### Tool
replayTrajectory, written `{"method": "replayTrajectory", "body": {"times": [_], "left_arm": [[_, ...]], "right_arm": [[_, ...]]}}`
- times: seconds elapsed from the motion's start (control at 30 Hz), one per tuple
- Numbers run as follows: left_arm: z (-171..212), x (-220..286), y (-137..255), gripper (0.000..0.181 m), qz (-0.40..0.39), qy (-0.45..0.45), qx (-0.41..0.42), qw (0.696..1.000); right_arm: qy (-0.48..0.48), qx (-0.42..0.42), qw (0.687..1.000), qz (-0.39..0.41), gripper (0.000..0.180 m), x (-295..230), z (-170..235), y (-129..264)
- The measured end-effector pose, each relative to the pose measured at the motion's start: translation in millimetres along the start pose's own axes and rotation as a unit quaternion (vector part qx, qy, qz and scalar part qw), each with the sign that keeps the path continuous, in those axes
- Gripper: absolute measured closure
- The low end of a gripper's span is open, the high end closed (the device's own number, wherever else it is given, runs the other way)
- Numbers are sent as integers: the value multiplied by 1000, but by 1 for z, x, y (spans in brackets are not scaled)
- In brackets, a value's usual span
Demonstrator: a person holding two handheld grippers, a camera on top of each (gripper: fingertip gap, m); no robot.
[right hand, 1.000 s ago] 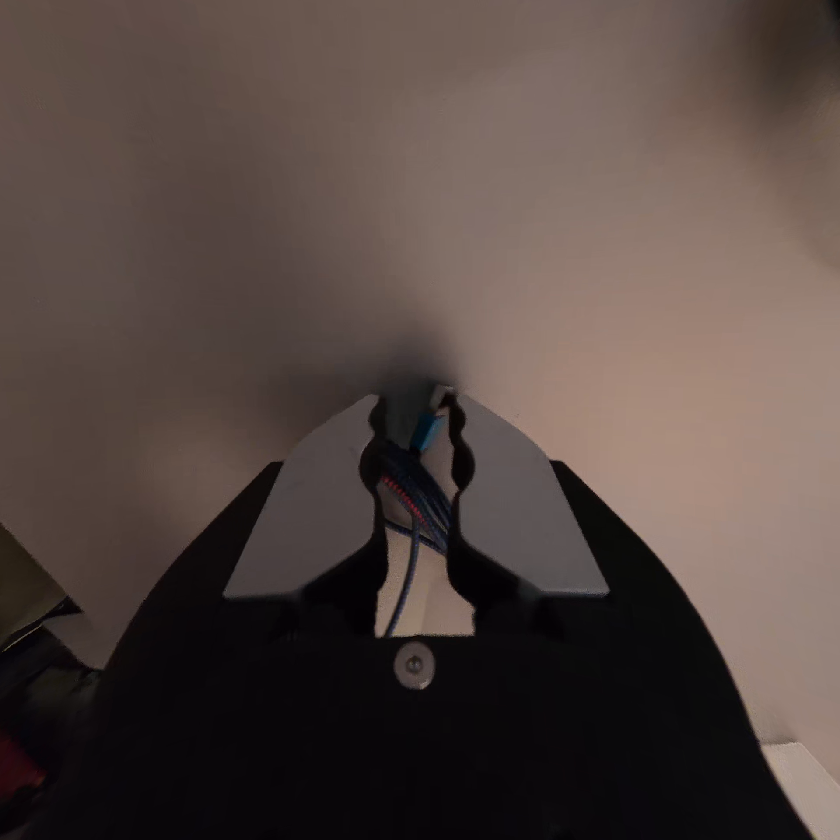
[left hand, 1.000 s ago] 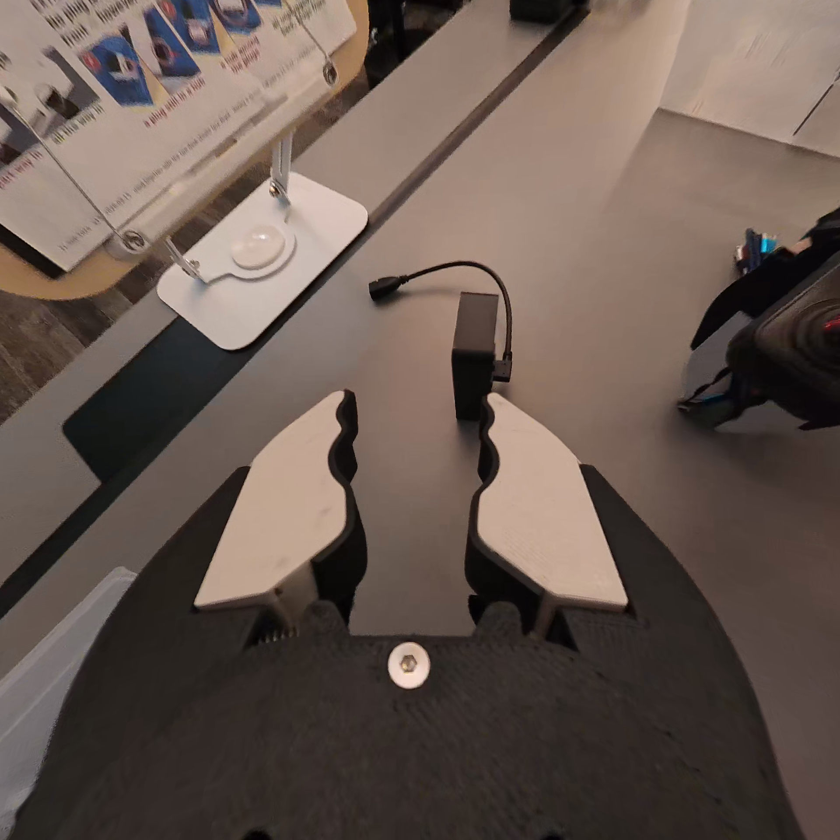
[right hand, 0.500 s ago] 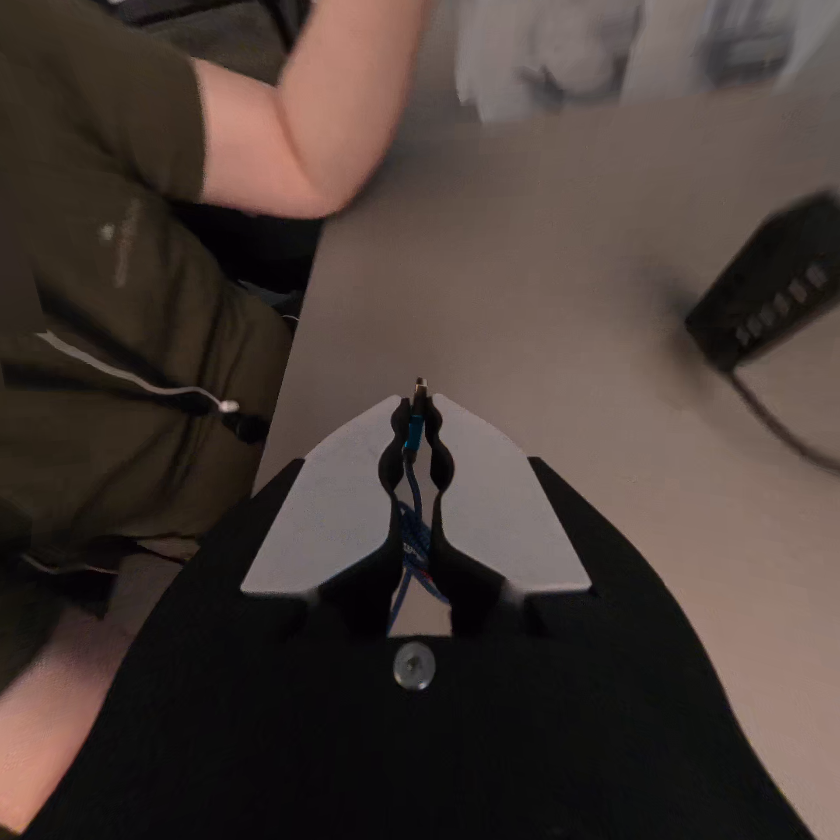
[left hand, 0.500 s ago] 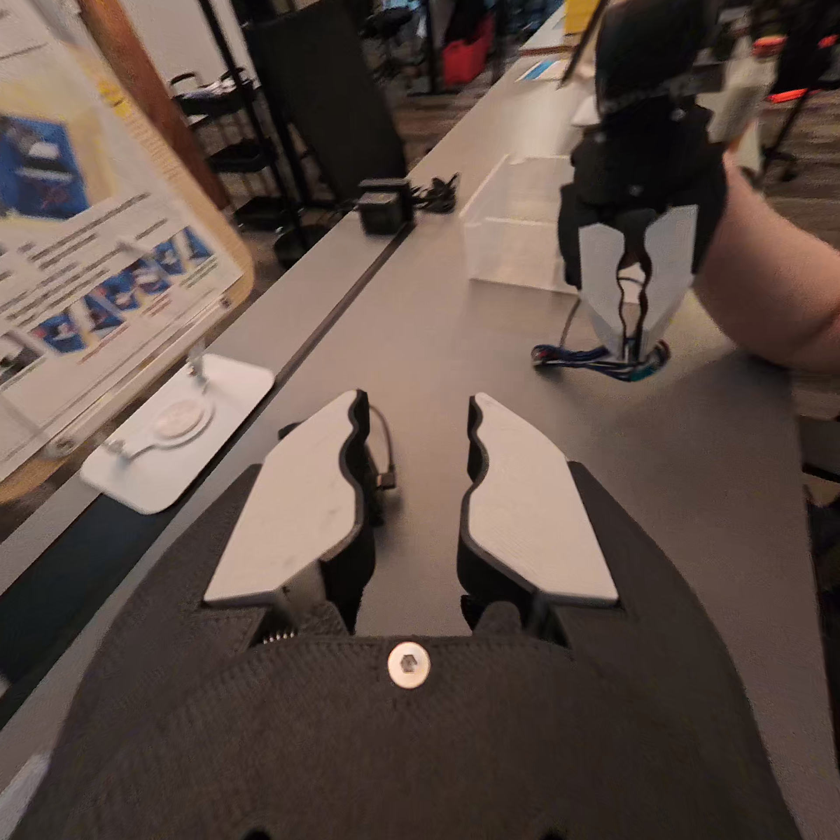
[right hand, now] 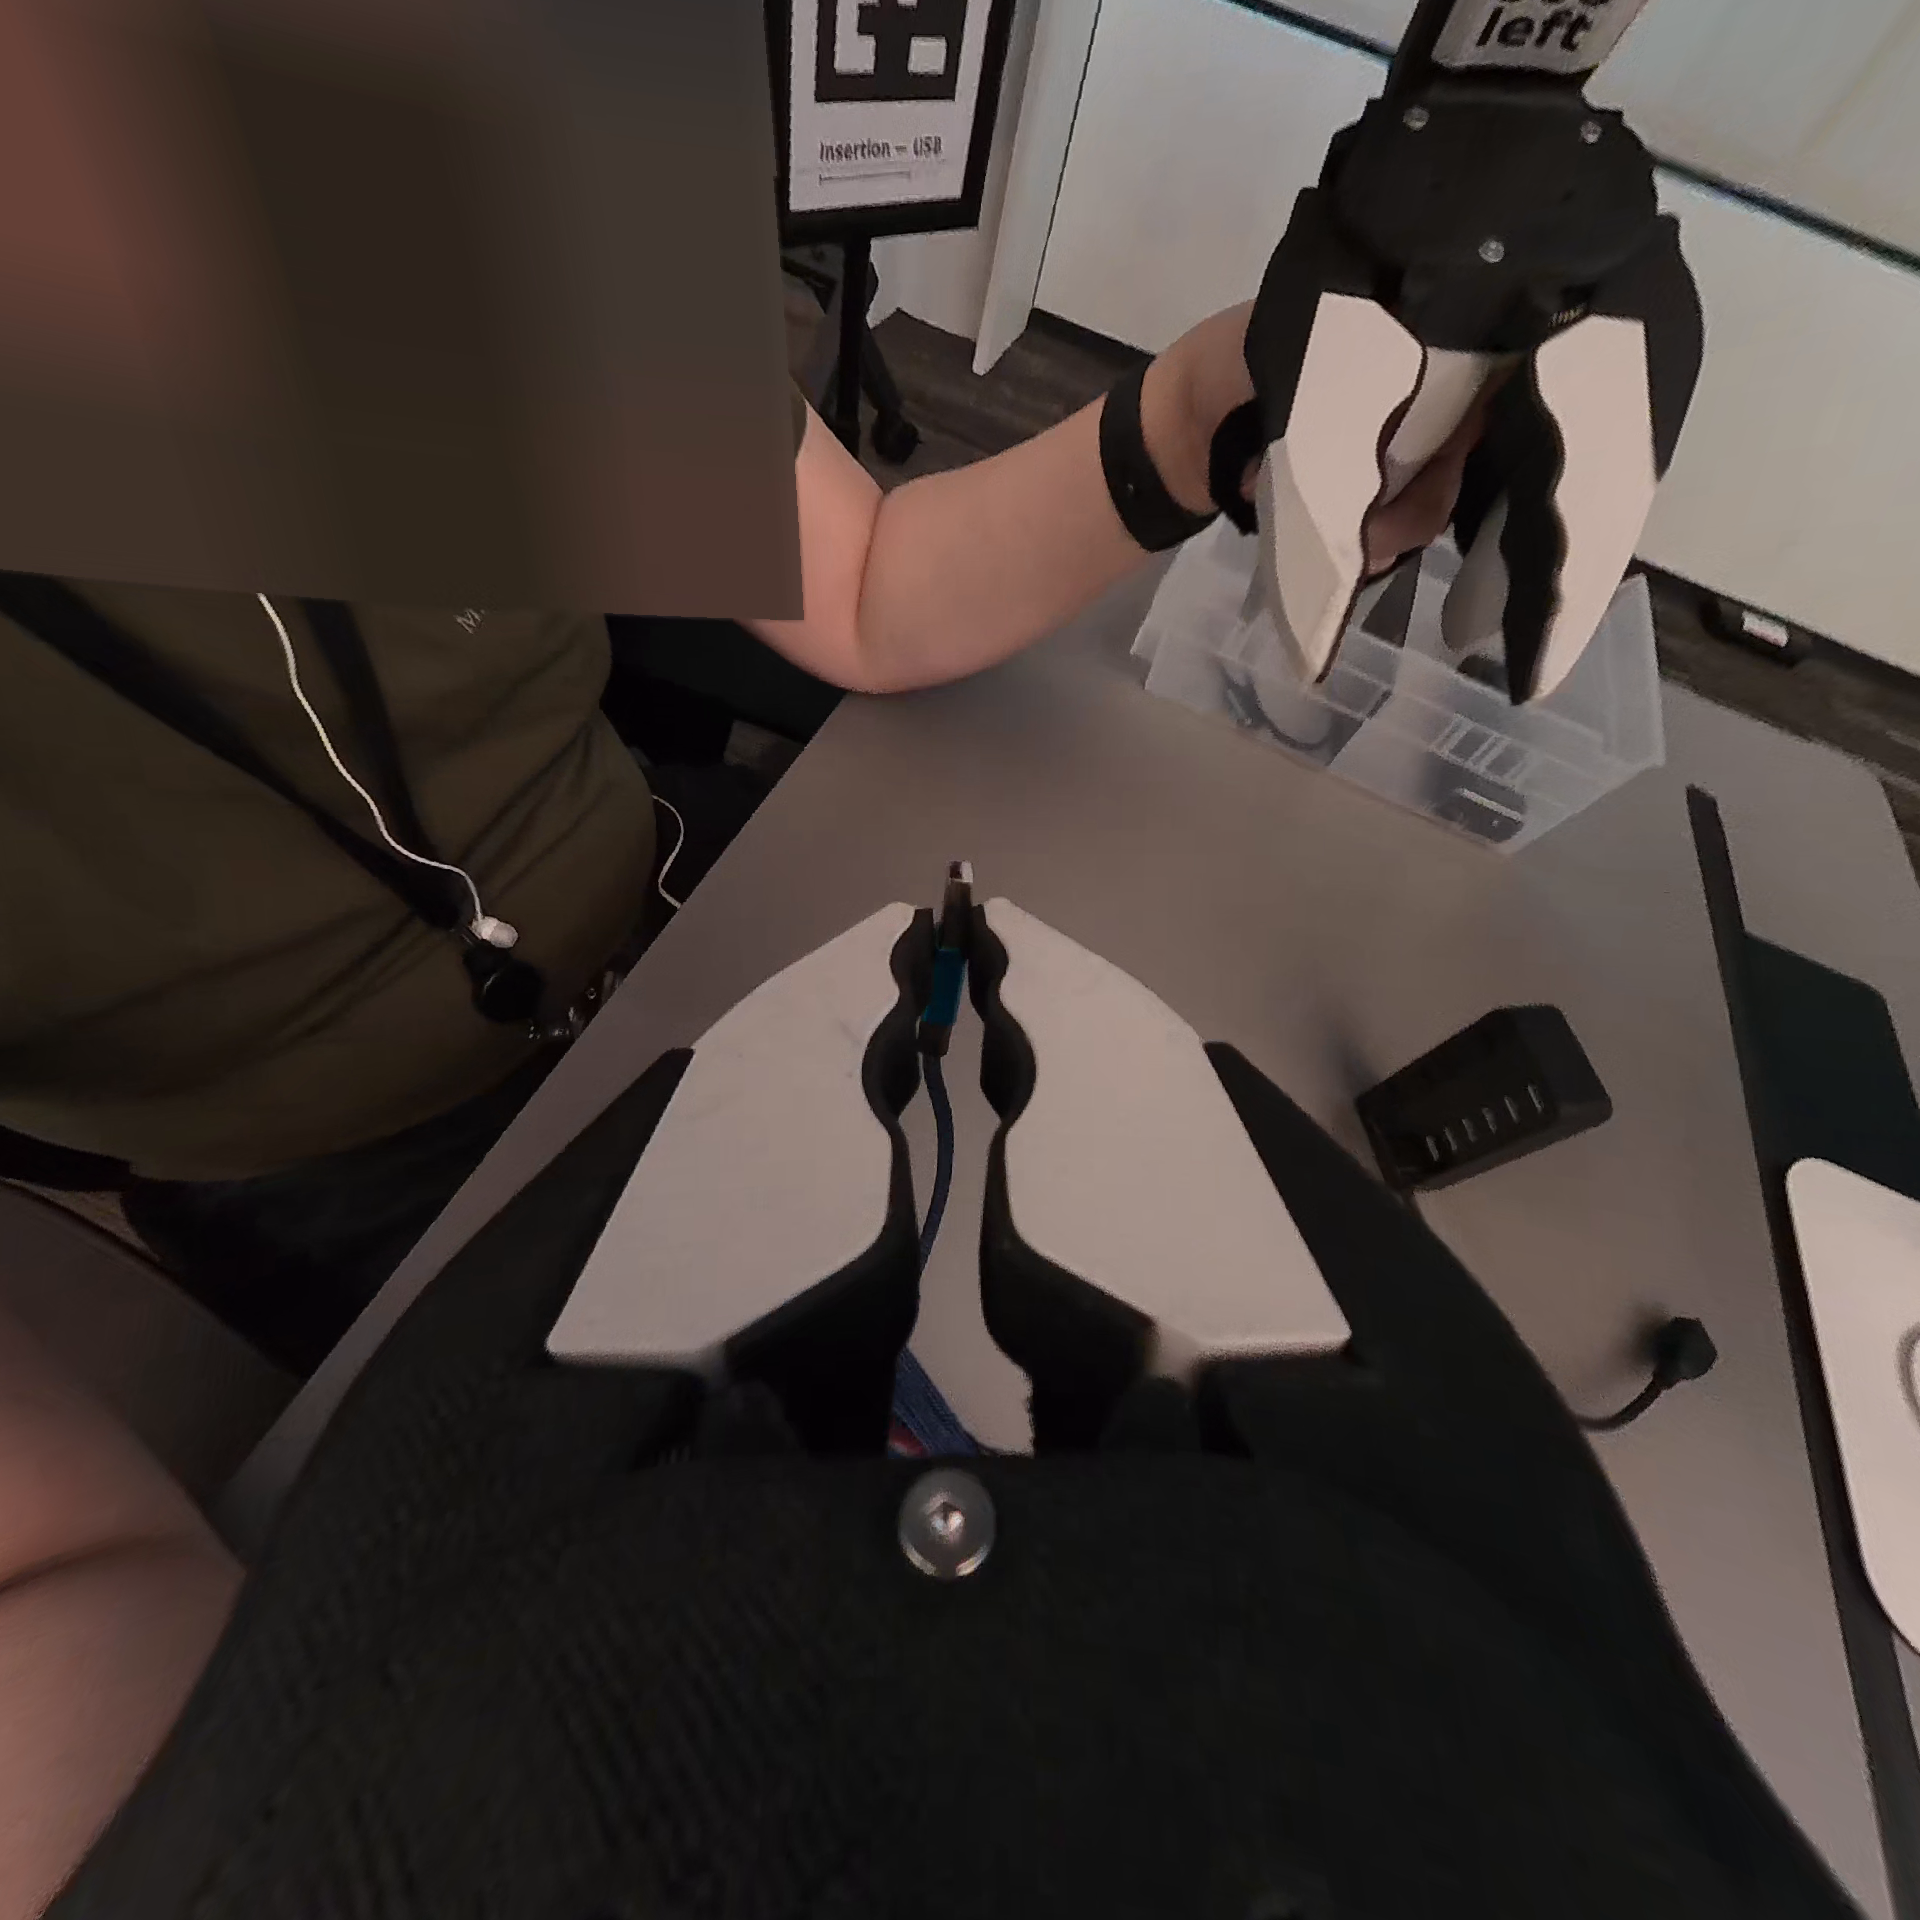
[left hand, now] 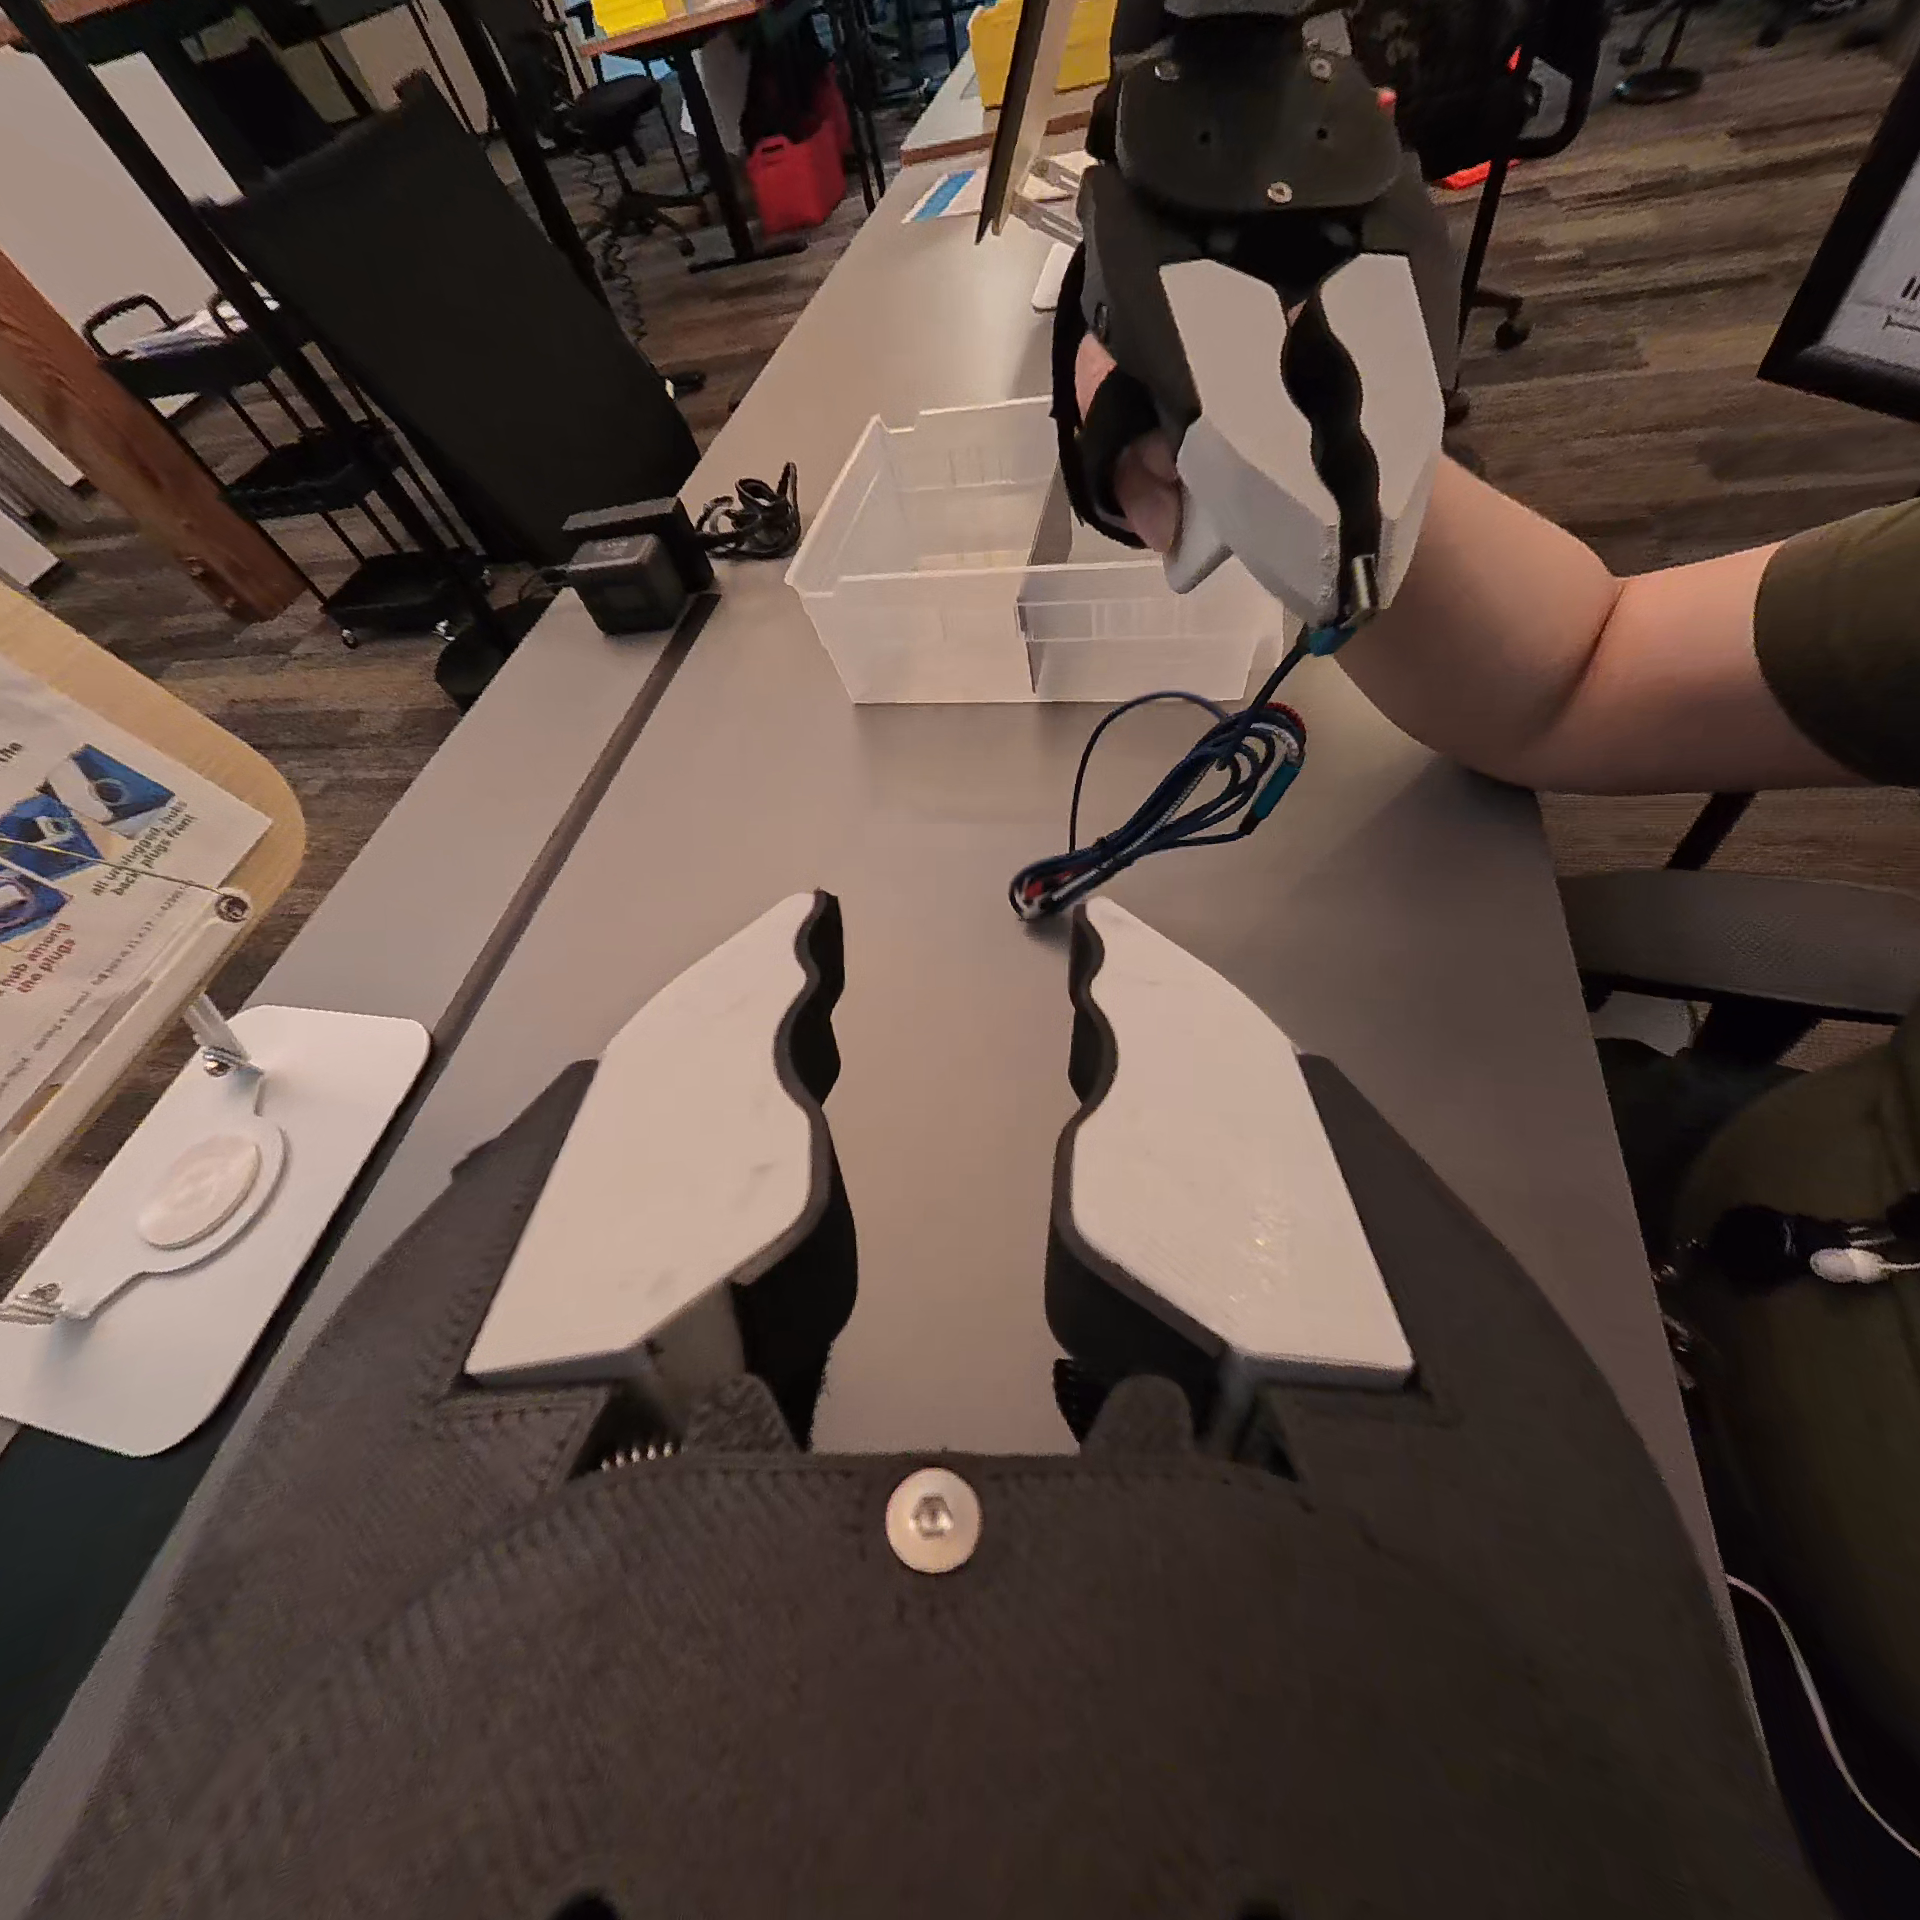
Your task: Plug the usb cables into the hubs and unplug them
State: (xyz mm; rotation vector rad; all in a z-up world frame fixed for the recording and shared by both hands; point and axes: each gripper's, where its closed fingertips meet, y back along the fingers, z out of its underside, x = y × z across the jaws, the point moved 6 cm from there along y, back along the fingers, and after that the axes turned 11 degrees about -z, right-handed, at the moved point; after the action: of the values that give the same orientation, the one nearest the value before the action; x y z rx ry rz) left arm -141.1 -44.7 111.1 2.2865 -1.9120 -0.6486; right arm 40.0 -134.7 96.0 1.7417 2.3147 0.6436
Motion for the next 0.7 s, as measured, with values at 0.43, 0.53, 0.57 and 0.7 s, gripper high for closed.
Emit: {"method": "replayTrajectory", "body": {"times": [0.43,0.53,0.57,0.7], "left_arm": [[-10,-1,21,145,-6,12,49,999],[-9,4,12,144,5,8,37,999],[-8,6,9,145,8,7,34,999],[-7,12,-1,145,17,3,21,1000]], "right_arm": [[70,120,988,70,173,1,-41,8],[75,109,988,80,173,7,-37,3],[78,106,987,86,173,9,-36,2],[82,102,985,116,173,16,-35,0]]}}
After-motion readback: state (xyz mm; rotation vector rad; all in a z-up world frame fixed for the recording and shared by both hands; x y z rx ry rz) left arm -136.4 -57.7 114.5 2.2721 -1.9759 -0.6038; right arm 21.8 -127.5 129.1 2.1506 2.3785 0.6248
